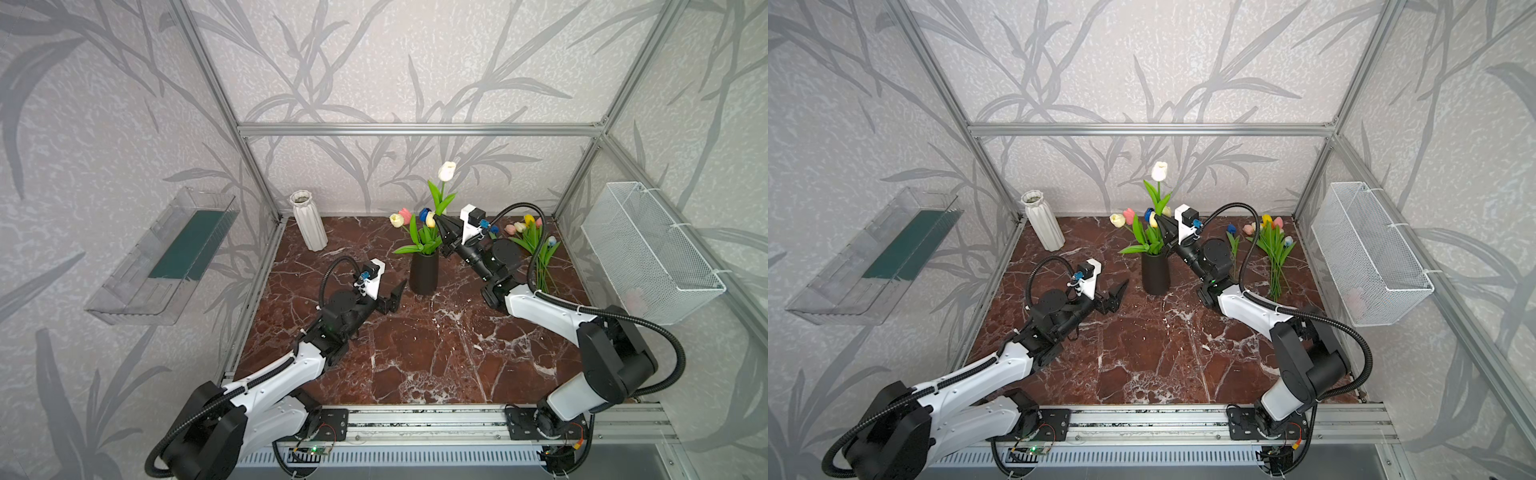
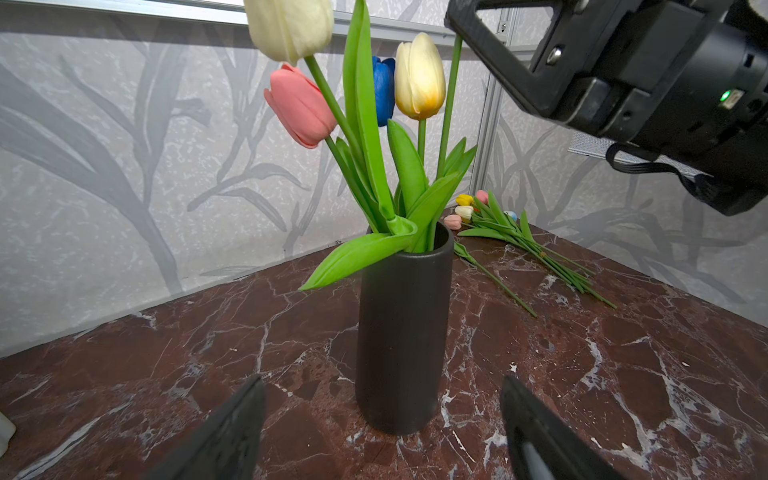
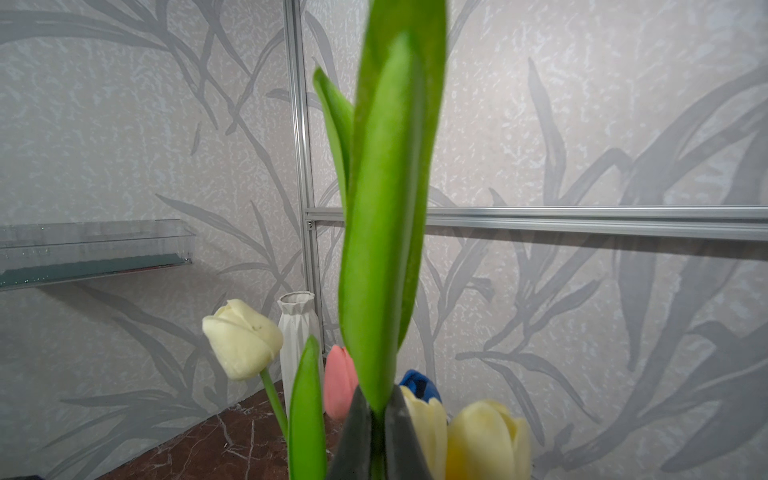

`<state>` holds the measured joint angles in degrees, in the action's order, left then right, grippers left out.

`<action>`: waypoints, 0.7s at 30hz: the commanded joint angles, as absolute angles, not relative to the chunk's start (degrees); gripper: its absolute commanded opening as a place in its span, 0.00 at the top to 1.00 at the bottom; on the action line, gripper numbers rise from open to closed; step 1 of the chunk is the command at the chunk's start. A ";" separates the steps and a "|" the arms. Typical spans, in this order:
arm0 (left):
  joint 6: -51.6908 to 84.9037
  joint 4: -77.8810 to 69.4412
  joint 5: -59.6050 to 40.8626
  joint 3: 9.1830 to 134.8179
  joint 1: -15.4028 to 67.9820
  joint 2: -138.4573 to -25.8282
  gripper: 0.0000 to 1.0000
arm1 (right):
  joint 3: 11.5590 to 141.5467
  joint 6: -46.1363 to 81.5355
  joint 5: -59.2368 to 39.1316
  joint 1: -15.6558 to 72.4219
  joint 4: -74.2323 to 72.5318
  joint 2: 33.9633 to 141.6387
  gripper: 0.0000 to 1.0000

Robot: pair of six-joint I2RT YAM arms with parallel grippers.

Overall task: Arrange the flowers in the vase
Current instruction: 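Lower the white tulip stem into the brown vase with the right gripper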

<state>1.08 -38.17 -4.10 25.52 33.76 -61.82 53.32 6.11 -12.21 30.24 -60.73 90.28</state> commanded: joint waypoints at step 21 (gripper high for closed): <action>0.88 -40.51 -4.32 25.73 33.84 -62.75 0.12 | 45.75 0.73 -11.07 30.68 -59.78 88.98 0.72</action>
